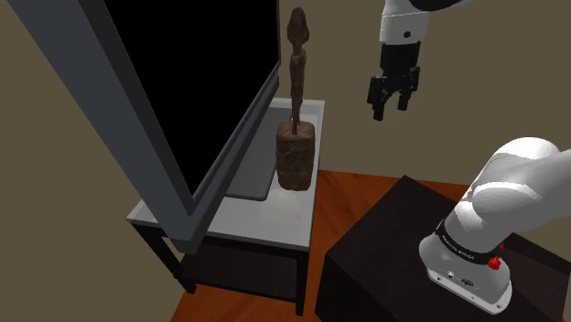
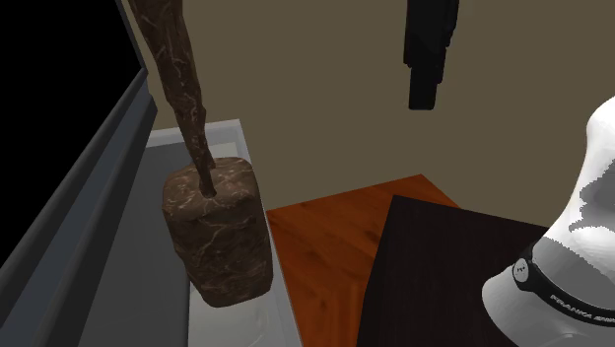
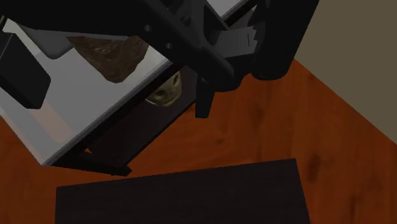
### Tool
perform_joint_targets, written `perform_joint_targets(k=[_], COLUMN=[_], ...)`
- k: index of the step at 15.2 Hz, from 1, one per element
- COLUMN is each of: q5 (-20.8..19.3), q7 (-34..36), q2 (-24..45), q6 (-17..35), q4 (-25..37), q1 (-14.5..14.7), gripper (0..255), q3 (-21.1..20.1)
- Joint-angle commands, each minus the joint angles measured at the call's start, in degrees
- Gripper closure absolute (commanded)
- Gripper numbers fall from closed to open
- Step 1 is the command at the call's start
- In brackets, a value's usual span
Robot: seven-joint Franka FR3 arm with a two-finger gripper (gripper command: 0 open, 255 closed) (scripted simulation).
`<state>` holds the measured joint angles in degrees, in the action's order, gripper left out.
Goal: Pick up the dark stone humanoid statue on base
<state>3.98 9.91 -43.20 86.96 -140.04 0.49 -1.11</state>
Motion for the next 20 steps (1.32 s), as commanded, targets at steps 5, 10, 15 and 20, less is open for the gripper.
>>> perform_joint_targets(k=[5, 10, 15, 20], q5=[1.8, 1.9, -0.7, -6.0], q7=[9.1, 20.4, 32.1, 44.2], q2=[4.5, 11.1, 18.6, 27.3], q6=[2.9, 5.8, 7.1, 6.3], q4=[5.6, 14.1, 24.2, 36.5], q1=[-0.9, -2.7, -5.1, -7.3], gripper=[0, 0, 0, 0], q3=[-4.7, -10.3, -15.5, -20.8])
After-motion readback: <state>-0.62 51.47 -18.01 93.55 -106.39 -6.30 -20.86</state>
